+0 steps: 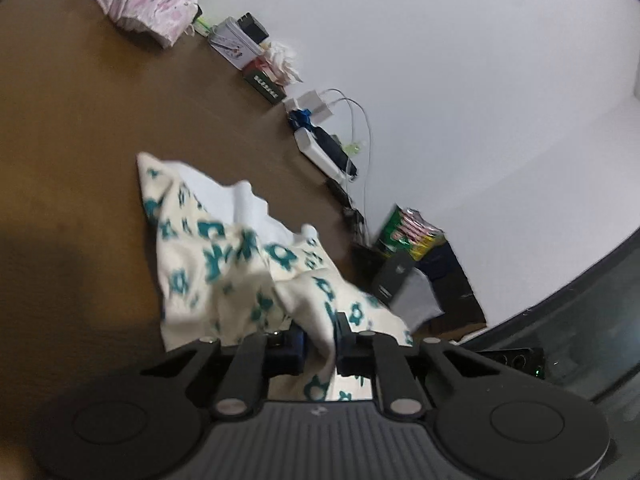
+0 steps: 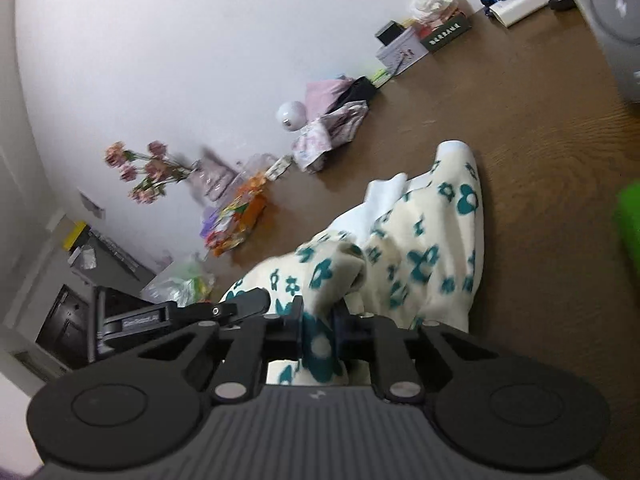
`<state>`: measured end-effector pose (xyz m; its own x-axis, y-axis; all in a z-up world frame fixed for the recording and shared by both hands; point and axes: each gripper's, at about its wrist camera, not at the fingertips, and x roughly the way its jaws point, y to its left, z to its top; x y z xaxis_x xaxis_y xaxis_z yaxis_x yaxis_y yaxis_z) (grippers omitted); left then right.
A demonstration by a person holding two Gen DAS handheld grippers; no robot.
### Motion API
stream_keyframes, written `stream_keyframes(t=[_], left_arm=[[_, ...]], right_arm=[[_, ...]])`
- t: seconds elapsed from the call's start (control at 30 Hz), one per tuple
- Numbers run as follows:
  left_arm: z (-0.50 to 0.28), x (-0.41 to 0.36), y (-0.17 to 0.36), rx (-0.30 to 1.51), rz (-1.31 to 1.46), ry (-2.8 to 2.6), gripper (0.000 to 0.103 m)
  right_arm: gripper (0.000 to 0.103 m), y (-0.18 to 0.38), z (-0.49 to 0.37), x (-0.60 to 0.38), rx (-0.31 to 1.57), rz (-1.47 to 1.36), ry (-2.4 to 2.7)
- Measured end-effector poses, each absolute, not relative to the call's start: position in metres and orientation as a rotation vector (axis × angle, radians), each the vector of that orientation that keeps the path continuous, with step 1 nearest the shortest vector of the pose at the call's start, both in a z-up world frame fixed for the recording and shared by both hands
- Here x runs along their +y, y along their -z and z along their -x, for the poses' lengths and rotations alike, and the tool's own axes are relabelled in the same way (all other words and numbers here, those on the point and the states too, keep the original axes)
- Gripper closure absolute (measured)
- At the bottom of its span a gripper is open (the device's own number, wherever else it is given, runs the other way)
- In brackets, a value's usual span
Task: Fold clothes
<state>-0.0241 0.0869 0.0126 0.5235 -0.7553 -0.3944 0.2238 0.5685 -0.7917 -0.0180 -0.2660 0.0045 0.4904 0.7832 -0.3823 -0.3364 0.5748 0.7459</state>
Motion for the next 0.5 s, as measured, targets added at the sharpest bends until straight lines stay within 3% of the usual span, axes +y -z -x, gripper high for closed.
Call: stream_keyframes(t=[0.23,0.27,0.33,0.4,0.5], left_arm=[[0.069,0.058,-0.005,0.826,0.500,0.565,0.088],[0.072,0.055,-0.006,0.813,0.476,0.561,0.085],[0.078,0.051,-0.009,0.782,0.415,0.544,0.080],[0.078,0.050,-0.006,0.778,0.396,0.538,0.073],[0.076,0.050,-0.005,0.775,0.392,0.533,0.073]], right_arm=[[0.089,0.005,0.070,-0.244,0.811,-0.395,-0.633],[0.087,-0.001,0.074,-0.242,0.797,-0.351,-0.625],[0.074,-0.019,0.084,-0.241,0.733,-0.279,-0.604],[0.074,-0.041,0.093,-0.244,0.634,-0.227,-0.577],[0.090,-0.060,0.090,-0.230,0.523,-0.182,-0.589]])
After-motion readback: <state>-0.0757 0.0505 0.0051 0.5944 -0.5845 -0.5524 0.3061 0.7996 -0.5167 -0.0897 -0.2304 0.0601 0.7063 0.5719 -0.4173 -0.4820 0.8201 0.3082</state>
